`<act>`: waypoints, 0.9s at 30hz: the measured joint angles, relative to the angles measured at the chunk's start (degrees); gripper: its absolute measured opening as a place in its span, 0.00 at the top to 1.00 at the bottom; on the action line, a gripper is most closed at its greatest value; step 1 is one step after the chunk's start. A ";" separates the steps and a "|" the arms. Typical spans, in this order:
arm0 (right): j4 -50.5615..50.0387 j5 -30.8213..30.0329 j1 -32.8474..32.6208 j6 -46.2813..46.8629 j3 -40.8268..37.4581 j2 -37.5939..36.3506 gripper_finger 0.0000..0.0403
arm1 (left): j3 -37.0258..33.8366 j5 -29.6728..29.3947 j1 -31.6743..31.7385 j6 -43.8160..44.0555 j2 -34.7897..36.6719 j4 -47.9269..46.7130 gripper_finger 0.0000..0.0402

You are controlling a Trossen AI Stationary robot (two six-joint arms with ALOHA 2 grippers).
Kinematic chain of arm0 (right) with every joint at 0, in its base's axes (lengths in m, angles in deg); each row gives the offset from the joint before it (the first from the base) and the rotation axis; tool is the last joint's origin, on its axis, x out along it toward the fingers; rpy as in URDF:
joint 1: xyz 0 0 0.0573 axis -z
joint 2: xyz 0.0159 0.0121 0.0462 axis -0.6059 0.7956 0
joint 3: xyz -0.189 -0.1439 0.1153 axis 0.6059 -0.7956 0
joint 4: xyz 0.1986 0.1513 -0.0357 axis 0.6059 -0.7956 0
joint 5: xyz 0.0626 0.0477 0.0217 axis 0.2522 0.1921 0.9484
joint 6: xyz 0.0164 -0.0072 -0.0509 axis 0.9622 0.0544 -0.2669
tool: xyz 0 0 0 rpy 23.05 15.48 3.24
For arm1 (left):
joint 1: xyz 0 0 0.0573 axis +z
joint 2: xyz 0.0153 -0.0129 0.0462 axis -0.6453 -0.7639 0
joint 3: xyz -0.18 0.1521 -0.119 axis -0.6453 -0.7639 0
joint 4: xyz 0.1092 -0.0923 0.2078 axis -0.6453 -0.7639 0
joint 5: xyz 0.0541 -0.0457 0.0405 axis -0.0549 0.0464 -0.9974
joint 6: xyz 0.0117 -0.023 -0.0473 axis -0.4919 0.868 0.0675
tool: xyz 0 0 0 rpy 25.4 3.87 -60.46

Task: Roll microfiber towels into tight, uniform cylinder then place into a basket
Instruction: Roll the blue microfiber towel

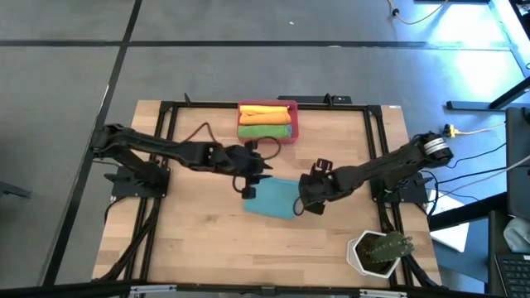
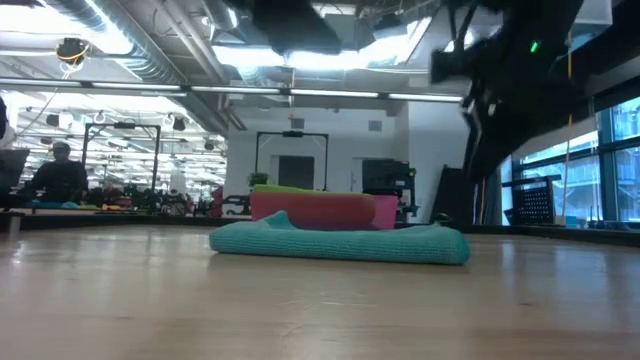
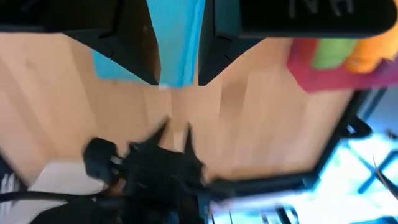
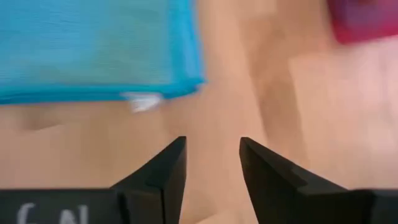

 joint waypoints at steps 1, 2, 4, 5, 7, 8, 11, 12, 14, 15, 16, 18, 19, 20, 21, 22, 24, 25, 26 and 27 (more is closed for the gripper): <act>0.87 0.47 -0.57 -1.03 -0.01 -1.14 0.63 | -0.01 -0.08 -0.24 0.00 1.09 0.41 0.76; 1.63 0.67 -1.15 -1.63 -0.02 -2.33 0.64 | -0.01 -0.13 -0.54 0.01 1.89 1.38 0.76; 3.17 0.80 -1.94 -4.38 -0.06 -4.59 0.65 | 0.09 -0.16 -1.16 -0.09 2.09 4.47 0.77; 4.95 0.86 -2.36 -5.79 -0.06 -5.67 0.66 | 0.07 -0.09 -1.67 -0.49 1.93 5.15 0.77; 8.36 0.82 -2.89 -9.38 -0.21 -7.49 0.67 | -0.11 0.12 -2.43 -2.05 1.65 6.89 0.78; 10.84 0.98 -3.24 -11.41 -0.59 -8.35 0.68 | -0.03 0.22 -2.71 -2.85 1.25 8.65 0.78; 19.03 2.91 -3.63 -16.77 -2.49 -10.32 0.70 | -0.06 0.47 -2.93 -3.64 0.73 11.39 0.78; 21.52 3.84 -3.64 -18.24 -3.32 -10.75 0.70 | -0.05 0.99 -2.93 -4.01 0.61 12.54 0.78; 26.77 5.72 -3.60 -20.51 -5.44 -11.59 0.71 | -0.05 1.59 -2.93 -4.93 0.57 14.20 0.78; 28.95 6.26 -3.50 -21.02 -6.57 -11.97 0.72 | -0.05 1.67 -2.93 -5.58 0.57 15.05 0.78; 31.38 6.28 -3.43 -21.93 -7.72 -12.09 0.72 | -0.05 1.71 -2.92 -5.88 0.57 15.52 0.78; 35.04 6.45 -3.27 -23.02 -9.70 -12.09 0.72 | -0.06 1.83 -2.84 -5.99 0.57 15.68 0.78; 35.35 6.93 -3.14 -23.27 -10.47 -12.12 0.73 | -0.19 1.54 -2.82 -5.78 0.57 15.59 0.78; 35.78 7.33 -3.11 -22.69 -11.17 -12.12 0.73 | -0.70 1.34 -2.80 -5.64 0.56 15.86 0.78; 36.28 7.35 -3.01 -21.57 -11.82 -12.09 0.73 | -1.31 1.30 -2.80 -5.41 0.05 15.89 0.78; 36.53 7.28 -2.83 -20.30 -12.49 -12.09 0.73 | -1.98 1.25 -2.77 -4.73 -0.60 15.95 0.78; 36.63 7.29 -2.79 -18.01 -13.52 -12.07 0.73 | -4.23 1.24 -2.85 -4.12 -1.06 14.93 0.78; 36.95 7.31 -2.76 -17.14 -13.87 -12.07 0.73 | -4.76 1.22 -2.88 -3.95 -1.39 15.66 0.78; 37.08 7.22 -2.75 -16.34 -14.03 -12.05 0.73 | -4.95 1.18 -2.87 -3.51 -1.83 17.43 0.78; 37.15 6.87 -2.77 -16.13 -14.12 -12.05 0.73 | -5.32 0.90 -2.77 -3.15 -1.90 17.87 0.78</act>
